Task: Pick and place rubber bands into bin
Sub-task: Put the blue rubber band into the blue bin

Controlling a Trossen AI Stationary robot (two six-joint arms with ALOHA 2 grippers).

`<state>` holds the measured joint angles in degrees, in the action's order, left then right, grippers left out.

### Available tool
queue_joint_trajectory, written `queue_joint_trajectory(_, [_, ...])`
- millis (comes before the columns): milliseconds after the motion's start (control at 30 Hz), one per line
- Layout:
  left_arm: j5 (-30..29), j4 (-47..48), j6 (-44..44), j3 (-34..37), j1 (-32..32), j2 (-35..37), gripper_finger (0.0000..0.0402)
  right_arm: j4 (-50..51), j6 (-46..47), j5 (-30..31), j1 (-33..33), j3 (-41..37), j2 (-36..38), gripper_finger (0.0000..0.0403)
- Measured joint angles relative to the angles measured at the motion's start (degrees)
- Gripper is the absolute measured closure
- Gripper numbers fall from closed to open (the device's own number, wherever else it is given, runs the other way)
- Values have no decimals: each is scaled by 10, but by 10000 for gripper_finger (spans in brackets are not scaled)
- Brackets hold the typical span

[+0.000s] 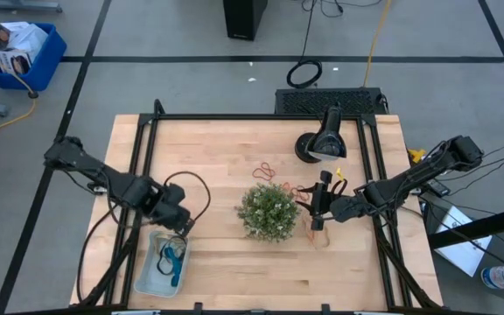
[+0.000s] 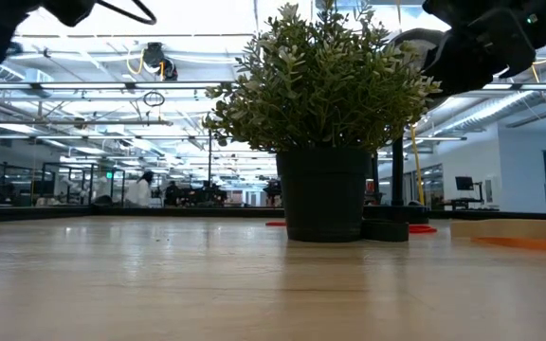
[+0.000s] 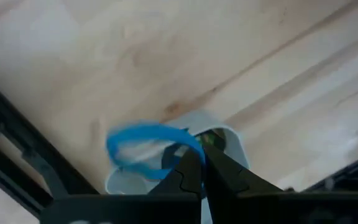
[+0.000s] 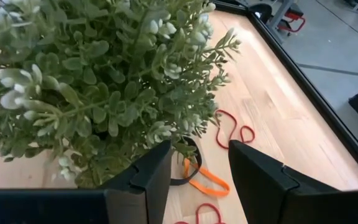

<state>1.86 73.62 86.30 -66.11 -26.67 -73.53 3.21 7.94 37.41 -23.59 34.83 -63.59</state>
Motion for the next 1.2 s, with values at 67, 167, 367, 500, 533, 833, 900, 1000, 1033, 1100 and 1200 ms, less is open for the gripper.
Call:
queue_joint_trajectory(67, [5, -4, 30, 0, -18, -11, 397, -9, 0, 0, 0, -5, 0, 249])
queue_joint_trajectory(167, [18, -6, 61, 0, -42, -31, 393, -26, 0, 0, 0, -15, 0, 247])
queue_joint_trajectory(367, [46, -35, 110, 0, -87, -69, 396, -26, 4, 0, 0, -21, 0, 248])
queue_joint_trajectory(500, [44, -69, 124, 0, -110, -91, 389, -35, 4, 0, 0, -21, 0, 249])
queue_joint_trajectory(533, [43, -79, 130, 0, -115, -95, 385, -40, 4, 0, 0, -21, 0, 249])
queue_joint_trajectory(833, [44, -92, 165, 0, -144, -145, 396, -52, 1, 0, 0, -21, 0, 249])
queue_joint_trajectory(900, [43, -95, 166, 0, -148, -153, 391, -52, 0, 0, 0, -21, 0, 249])
queue_joint_trajectory(1000, [42, -94, 162, 0, -151, -166, 371, -52, 0, 0, 0, -21, 0, 247])
queue_joint_trajectory(1033, [41, -93, 158, 0, -151, -171, 365, -52, 0, 0, 0, -21, 0, 246])
queue_joint_trajectory(1100, [41, -93, 156, 0, -151, -177, 354, -52, 0, 0, 0, -21, 0, 246])
queue_joint_trajectory(1200, [41, -93, 156, 0, -151, -183, 342, -52, 0, -1, 0, -21, 0, 248])
